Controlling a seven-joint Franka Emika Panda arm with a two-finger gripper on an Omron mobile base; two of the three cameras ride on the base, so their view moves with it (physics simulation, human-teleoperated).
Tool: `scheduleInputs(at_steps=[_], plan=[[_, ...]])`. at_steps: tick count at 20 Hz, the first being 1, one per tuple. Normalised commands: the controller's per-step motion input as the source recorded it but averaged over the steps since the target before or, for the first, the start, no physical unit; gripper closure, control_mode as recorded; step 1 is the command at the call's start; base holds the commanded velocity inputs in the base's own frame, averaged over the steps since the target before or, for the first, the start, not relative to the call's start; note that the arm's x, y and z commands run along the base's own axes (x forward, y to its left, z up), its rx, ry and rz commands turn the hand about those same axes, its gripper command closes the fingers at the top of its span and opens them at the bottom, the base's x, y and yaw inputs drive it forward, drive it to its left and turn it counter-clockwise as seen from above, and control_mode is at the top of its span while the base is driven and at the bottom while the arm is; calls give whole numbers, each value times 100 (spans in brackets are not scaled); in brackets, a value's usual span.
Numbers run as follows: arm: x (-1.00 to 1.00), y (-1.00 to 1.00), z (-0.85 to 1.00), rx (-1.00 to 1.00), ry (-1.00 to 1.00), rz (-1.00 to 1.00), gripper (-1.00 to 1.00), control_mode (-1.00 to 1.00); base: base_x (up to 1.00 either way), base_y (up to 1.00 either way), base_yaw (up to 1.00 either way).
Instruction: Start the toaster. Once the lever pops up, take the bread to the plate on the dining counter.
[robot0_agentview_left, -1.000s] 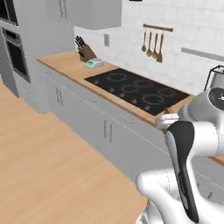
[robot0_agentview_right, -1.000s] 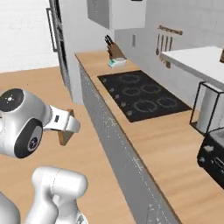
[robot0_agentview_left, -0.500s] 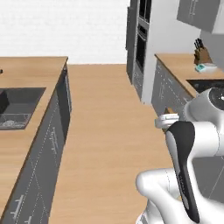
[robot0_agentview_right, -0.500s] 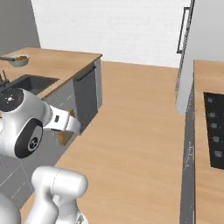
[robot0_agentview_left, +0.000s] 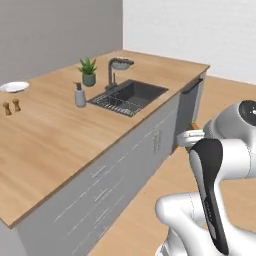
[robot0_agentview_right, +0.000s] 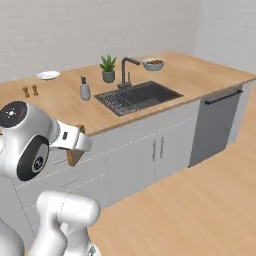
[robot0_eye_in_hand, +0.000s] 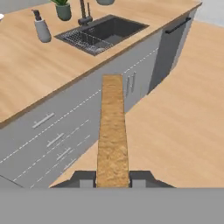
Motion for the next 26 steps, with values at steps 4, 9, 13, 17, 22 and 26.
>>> scheduleInputs(at_steps=[4,9,13,17,22,26], plan=[[0,0,0,0,0,0,100,100,0,0,100],[0,0,0,0,0,0,100,100,0,25,91],[0,0,0,0,0,0,100,100,16,96,57],[0,0,0,0,0,0,100,100,61,100,23],[0,0,0,0,0,0,100,100,100,100,13],[0,0,0,0,0,0,100,100,88,93,-3]])
